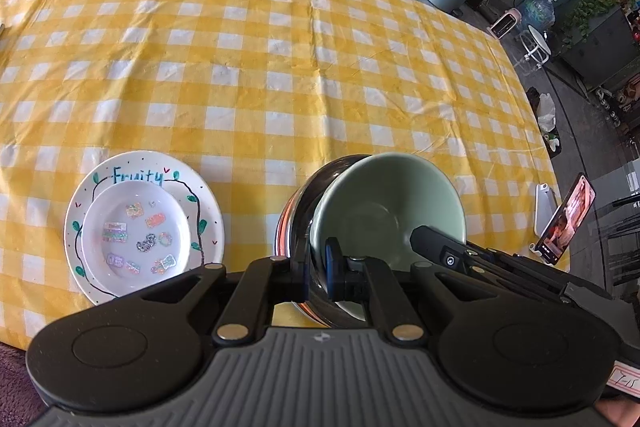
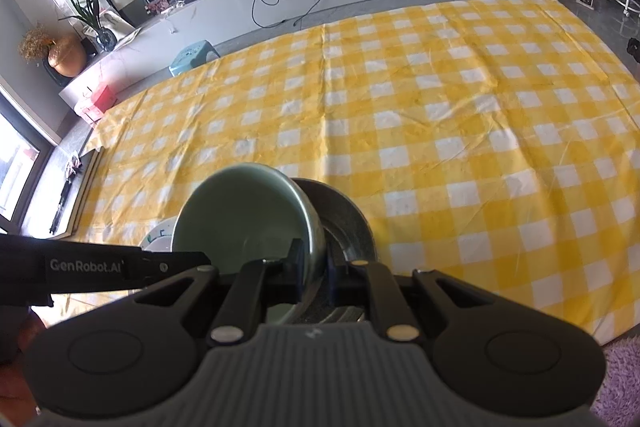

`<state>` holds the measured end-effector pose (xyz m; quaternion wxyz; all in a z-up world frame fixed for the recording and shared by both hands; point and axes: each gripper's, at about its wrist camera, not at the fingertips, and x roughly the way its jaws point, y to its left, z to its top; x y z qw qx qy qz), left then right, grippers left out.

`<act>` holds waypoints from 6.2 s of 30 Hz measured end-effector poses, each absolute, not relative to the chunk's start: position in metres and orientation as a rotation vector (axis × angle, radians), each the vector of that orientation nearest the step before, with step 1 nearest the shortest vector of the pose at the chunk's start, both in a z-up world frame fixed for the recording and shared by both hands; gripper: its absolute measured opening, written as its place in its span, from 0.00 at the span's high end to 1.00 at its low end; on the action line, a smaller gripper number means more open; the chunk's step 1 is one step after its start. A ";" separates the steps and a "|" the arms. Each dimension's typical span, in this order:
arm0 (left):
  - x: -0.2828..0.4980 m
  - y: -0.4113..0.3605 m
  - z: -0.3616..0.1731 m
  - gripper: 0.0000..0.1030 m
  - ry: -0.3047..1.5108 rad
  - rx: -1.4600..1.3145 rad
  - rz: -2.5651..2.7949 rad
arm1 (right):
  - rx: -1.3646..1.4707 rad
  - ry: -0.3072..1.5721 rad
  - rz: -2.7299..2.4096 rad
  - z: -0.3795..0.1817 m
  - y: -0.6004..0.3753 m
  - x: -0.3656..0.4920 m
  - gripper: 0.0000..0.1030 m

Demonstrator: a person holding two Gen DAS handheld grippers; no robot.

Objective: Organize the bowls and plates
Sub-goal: 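Lower the green bowl into the orange bowl and open both tools, then grip the rim of the stacked bowls with both tools and lift, then carry the bowl stack with both tools over the Fruity plate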

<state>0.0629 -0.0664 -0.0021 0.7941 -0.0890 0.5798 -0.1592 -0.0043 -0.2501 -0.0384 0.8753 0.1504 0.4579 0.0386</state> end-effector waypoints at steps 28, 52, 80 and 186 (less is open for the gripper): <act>0.073 -0.087 -0.015 0.86 1.325 -0.047 -0.379 | 0.046 1.065 0.109 -0.063 -0.232 0.013 0.88; 0.067 -0.111 -0.008 0.79 1.297 0.193 -0.457 | -0.067 1.121 0.209 -0.052 -0.232 0.023 0.85; 0.051 -0.077 0.026 0.30 1.013 0.067 -0.469 | 0.095 0.932 0.135 -0.032 -0.260 0.000 0.45; 0.038 0.128 -0.052 0.41 0.965 -0.801 -0.100 | 0.583 1.062 0.385 -0.083 -0.128 0.055 0.54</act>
